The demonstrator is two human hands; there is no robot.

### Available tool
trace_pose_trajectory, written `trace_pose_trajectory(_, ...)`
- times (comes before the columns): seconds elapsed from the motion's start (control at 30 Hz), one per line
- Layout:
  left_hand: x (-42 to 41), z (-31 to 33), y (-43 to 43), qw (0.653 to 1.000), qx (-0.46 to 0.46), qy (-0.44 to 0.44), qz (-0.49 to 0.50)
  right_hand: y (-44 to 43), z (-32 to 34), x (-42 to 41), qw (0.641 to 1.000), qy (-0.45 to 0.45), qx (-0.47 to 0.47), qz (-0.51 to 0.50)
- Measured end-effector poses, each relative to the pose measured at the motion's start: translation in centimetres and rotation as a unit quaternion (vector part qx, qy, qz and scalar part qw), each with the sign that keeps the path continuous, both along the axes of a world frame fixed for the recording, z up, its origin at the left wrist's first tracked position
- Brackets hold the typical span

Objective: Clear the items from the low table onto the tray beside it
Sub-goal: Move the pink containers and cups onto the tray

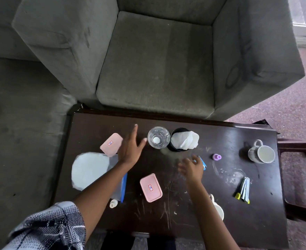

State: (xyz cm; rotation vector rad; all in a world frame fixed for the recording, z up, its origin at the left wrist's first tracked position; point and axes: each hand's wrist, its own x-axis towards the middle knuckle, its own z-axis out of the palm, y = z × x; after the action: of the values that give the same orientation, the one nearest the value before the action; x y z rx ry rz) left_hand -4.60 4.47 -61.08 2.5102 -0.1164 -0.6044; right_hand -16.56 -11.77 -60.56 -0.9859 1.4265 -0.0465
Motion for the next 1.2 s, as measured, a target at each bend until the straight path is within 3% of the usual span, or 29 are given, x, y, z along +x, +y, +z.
trace_pose_trajectory(0.07,0.6,-0.1,2.4,0.994,0.1,-0.045,0.021,1.5,-0.6,-2.1,0.998,0.027,-0.002,0.048)
trace_pose_trajectory(0.17,1.8,-0.8,6.0,0.976,0.214,0.017,0.023,4.1,-1.4,-4.5,0.988,0.07,0.008,0.138)
trace_pose_trajectory(0.3,3.3,-1.4,7.9,0.964,0.24,0.114,0.008,6.9,-3.6,-6.5,0.967,0.107,0.025,0.232)
trace_pose_trajectory(0.47,3.1,-1.1,7.8,0.984,0.173,0.05,0.01,9.1,-5.4,-7.7,0.93,0.179,-0.013,0.32)
trace_pose_trajectory(0.6,2.7,-0.1,7.5,0.993,0.119,-0.016,0.014,10.2,-5.5,-8.3,0.931,0.175,-0.04,0.319)
trace_pose_trajectory(0.7,2.3,1.3,7.5,0.996,0.033,-0.037,0.074,10.2,-4.7,-7.9,0.931,0.182,-0.053,0.31)
trace_pose_trajectory(1.0,-4.3,9.8,10.1,0.952,-0.213,0.145,0.168,9.8,4.4,-8.0,0.98,0.056,-0.05,0.184)
trace_pose_trajectory(1.2,-7.6,18.0,8.0,0.926,-0.284,0.224,0.11,9.3,13.3,-11.8,0.994,-0.044,-0.078,0.067)
